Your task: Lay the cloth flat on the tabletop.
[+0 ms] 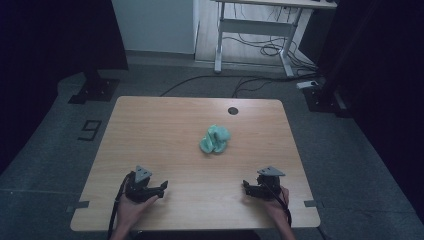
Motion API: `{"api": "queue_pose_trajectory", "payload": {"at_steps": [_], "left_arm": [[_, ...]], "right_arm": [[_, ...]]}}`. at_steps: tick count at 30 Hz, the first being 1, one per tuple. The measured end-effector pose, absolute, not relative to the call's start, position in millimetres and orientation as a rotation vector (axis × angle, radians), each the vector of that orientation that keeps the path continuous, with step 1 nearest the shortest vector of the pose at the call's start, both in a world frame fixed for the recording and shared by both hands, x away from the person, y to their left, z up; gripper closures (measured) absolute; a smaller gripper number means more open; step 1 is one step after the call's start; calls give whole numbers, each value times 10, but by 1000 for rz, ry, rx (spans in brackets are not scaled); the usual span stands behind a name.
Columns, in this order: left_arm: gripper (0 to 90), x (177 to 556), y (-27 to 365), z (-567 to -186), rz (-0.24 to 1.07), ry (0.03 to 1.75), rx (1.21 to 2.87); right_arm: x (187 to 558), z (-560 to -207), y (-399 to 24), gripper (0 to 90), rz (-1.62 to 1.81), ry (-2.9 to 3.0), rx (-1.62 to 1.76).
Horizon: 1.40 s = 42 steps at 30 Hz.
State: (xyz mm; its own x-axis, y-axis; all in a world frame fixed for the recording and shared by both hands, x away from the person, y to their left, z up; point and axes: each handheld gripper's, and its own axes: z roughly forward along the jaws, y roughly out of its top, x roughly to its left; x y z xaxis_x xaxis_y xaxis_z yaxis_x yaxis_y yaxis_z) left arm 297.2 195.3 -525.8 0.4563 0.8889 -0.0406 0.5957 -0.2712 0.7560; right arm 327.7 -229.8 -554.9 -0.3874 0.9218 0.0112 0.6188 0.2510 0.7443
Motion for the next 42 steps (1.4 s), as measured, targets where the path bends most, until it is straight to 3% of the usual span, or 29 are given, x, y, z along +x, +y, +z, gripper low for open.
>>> {"api": "queue_pose_trajectory", "payload": {"at_steps": [23, 31, 42], "left_arm": [[214, 2908, 1827, -5167, 501, 1169, 1976], [218, 2897, 1839, -5150, 491, 1161, 1963], [224, 2895, 1819, -5168, 483, 1147, 1977]], "right_arm": [[3337, -5398, -2227, 246, 1122, 2031, 1332], [3607, -5223, -1957, 249, 1161, 2052, 1269], [4256, -5076, -1642, 248, 1209, 2061, 1291]]}}
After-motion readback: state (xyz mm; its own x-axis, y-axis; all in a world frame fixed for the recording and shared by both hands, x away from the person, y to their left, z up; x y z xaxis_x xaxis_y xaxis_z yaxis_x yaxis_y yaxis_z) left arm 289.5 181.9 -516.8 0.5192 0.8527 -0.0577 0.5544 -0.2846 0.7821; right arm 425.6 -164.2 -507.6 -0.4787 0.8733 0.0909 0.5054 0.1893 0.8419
